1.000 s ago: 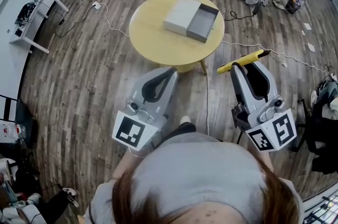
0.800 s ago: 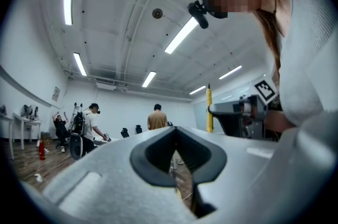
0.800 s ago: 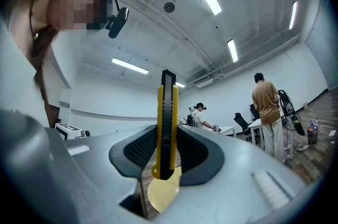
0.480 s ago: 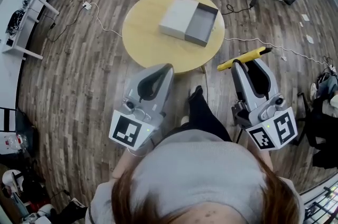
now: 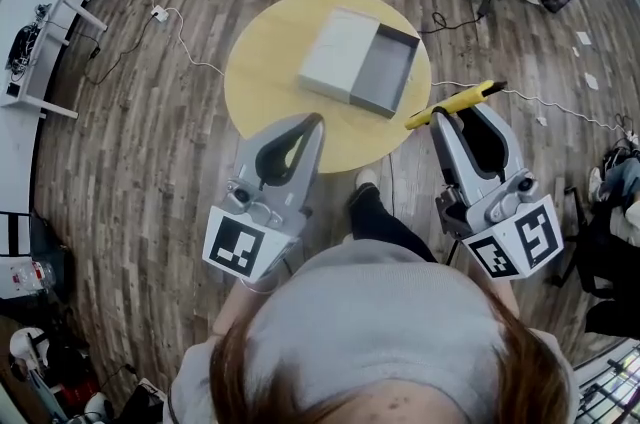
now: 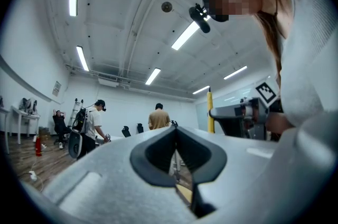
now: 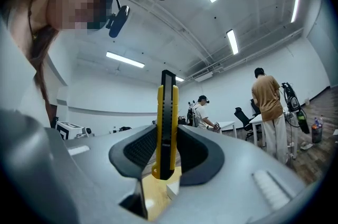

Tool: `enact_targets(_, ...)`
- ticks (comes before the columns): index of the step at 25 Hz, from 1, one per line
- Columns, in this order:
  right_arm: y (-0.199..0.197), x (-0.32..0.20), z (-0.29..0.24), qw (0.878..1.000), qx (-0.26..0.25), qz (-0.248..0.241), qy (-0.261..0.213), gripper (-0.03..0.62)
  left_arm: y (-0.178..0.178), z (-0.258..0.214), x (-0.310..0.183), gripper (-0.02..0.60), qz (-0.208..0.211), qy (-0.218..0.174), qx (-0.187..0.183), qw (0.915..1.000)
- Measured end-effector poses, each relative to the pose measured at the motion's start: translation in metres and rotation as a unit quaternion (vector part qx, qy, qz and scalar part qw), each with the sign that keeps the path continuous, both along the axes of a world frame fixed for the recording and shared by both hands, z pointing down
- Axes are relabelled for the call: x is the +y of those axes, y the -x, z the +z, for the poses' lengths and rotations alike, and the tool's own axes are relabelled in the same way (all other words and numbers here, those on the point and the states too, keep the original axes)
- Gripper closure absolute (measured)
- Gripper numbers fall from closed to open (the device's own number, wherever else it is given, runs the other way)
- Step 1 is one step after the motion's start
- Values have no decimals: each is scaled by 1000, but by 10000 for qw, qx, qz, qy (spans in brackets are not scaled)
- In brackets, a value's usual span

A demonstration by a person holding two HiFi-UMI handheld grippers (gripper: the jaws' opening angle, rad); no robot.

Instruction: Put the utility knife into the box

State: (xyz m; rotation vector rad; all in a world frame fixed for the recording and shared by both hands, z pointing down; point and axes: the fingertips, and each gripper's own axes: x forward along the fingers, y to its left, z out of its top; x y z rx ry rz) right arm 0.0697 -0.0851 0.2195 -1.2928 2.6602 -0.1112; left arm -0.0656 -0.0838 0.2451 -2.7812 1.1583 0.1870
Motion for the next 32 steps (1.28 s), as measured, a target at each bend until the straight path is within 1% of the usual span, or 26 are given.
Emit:
enact_targets(3, -5, -31, 1, 10000, 0, -39, 67, 473, -8, -1, -29, 580, 16, 31, -42, 10000)
enact_targets(6, -11, -63, 2, 9999, -3, -52, 130, 473, -16, -4, -59, 580, 5, 13, -5, 10000)
enact_targets(10, -19, -100, 4, 9995, -158, -82, 271, 473, -25, -3, -92, 580, -50, 70, 35, 10000)
enact_targets(16, -23, -148, 12, 9982, -214, -299, 482, 473, -31, -2, -135, 580, -236, 63, 28, 9997)
enact_targets(19, -23, -163, 16, 9969, -306, -372, 619, 473, -31, 0, -147, 580, -307, 120, 0, 9995)
enact_targets(23, -19, -180, 27, 9946, -376, -346, 898, 473, -24, 3, -158, 580, -369, 226, -25, 9991)
enact_targets(28, -10, -195, 46, 9890, -584, -217, 1340, 473, -16, 6, -170, 580, -288, 295, -5, 9991)
enact_targets(32, -5, -199, 54, 9874, -551, -101, 1483, 473, -14, 9, -174, 580, -168, 306, 35, 9994)
